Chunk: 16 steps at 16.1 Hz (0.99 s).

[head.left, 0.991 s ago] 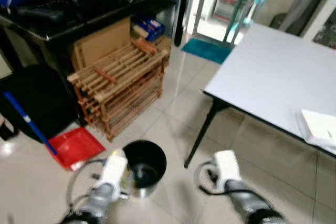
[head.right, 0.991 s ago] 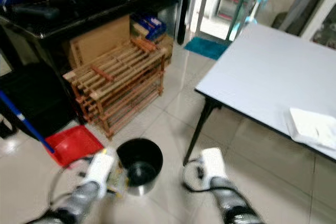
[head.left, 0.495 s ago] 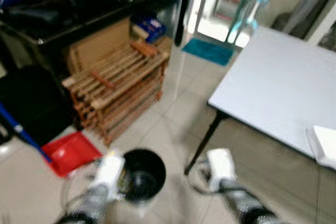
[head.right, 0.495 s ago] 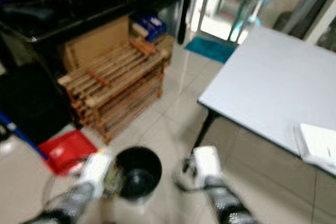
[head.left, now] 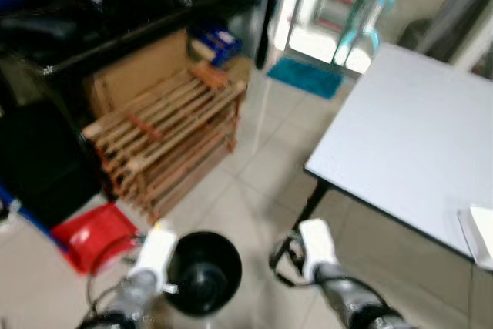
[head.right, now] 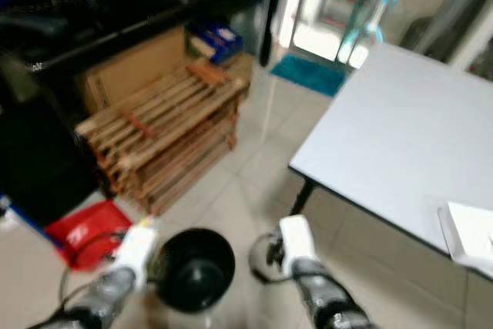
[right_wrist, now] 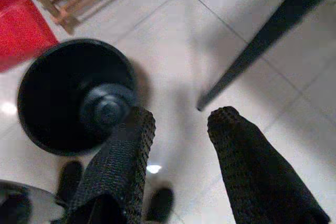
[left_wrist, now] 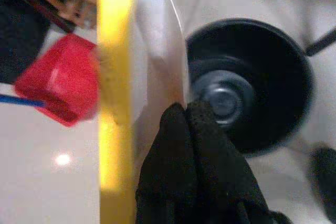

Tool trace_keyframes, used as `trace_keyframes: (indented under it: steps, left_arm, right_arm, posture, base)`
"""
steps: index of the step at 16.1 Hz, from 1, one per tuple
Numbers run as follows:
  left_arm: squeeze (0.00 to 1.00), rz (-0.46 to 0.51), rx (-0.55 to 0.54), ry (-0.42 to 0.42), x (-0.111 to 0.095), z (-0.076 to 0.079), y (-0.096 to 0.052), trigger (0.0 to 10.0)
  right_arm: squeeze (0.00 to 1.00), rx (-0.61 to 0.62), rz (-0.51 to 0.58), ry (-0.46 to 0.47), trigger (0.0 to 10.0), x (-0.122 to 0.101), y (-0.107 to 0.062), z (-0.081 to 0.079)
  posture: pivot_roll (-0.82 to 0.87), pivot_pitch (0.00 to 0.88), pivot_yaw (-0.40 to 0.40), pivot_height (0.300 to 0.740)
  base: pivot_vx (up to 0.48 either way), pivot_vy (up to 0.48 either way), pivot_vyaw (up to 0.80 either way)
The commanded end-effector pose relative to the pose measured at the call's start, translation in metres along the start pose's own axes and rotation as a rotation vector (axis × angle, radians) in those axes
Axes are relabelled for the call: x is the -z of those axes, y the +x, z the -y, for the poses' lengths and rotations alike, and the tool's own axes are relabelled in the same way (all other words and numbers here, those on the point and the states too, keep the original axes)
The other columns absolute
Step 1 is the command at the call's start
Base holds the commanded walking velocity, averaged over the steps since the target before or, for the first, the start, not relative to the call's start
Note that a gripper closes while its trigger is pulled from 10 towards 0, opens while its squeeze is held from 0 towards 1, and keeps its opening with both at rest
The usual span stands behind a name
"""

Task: Picking trash to rubbish bin

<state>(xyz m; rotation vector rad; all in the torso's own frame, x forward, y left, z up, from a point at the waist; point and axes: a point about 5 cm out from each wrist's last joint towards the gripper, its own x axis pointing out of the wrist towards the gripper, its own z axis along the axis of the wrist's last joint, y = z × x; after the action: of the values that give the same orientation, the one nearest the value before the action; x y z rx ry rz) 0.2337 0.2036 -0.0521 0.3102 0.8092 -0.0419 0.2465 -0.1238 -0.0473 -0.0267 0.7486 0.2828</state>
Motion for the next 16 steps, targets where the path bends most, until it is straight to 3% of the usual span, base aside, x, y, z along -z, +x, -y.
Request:
trace_keyframes:
  steps: [1,10,16]
  left_arm:
    - [0.0,0.012,0.04,0.006,-0.005,0.015,0.001,10.0]
    - [0.0,0.018,0.056,-0.003,-0.005,0.02,0.001,10.0]
    - [0.0,0.019,0.058,0.006,-0.006,0.021,0.001,10.0]
  right_arm:
    - [0.0,0.03,-0.009,-0.015,10.0,0.0,-0.003,0.015]
    - [0.0,-0.069,0.036,-0.163,10.0,-0.027,0.004,0.001]
    - [0.0,-0.262,-0.005,-0.231,10.0,-0.041,0.006,-0.016]
  posture:
    - [-0.03,0.072,-0.087,0.74]
    - [-0.04,0.077,-0.094,0.74]
    - [-0.05,0.082,-0.103,0.74]
  base:
    - [0.0,0.0,0.0]
    - [0.0,0.0,0.0]
    - [0.0,0.0,0.0]
